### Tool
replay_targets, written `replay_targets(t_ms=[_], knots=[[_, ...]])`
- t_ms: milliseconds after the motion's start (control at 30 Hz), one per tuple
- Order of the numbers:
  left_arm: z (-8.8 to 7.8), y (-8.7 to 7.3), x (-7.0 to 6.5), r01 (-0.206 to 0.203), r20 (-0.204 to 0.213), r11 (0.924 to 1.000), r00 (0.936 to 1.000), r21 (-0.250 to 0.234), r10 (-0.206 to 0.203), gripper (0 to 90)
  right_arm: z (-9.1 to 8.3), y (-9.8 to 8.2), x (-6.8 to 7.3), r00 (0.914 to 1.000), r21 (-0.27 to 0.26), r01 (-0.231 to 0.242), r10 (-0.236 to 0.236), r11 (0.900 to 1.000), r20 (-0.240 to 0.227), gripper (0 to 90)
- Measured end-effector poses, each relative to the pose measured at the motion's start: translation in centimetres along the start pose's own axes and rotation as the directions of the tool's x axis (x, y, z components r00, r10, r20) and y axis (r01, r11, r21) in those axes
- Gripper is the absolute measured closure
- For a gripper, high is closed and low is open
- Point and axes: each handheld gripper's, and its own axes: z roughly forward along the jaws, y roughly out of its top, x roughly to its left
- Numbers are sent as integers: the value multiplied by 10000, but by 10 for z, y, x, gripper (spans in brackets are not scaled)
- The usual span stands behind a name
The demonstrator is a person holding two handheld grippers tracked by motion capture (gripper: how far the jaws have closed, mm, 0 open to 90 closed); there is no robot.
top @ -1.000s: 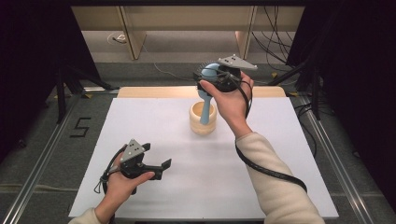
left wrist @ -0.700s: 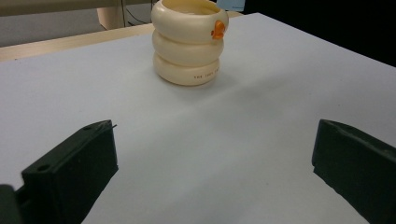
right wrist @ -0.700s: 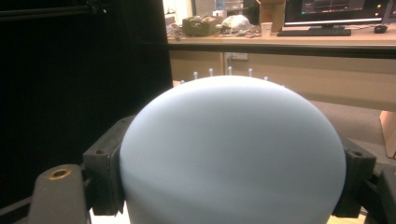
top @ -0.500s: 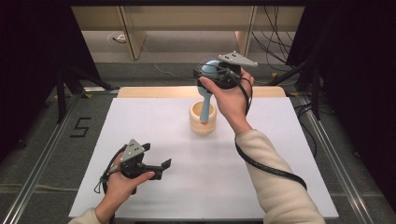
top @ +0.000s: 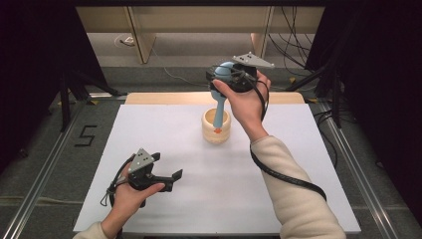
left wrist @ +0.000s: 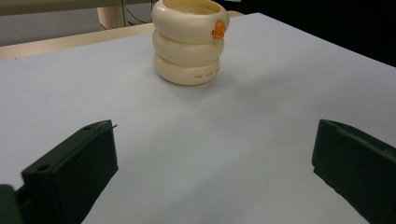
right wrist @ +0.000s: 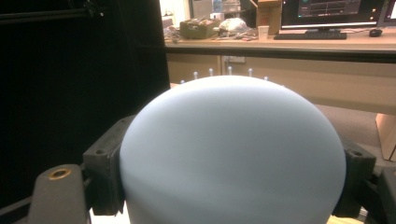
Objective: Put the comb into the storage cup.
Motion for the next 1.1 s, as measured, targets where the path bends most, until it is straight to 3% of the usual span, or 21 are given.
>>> replay_targets(t_ms=[1100], knots=[[0, 0, 0, 19, 27, 10000, 10000, 8, -19, 0, 7, 3, -7, 9998, -23, 10, -9, 10000, 218, 207]])
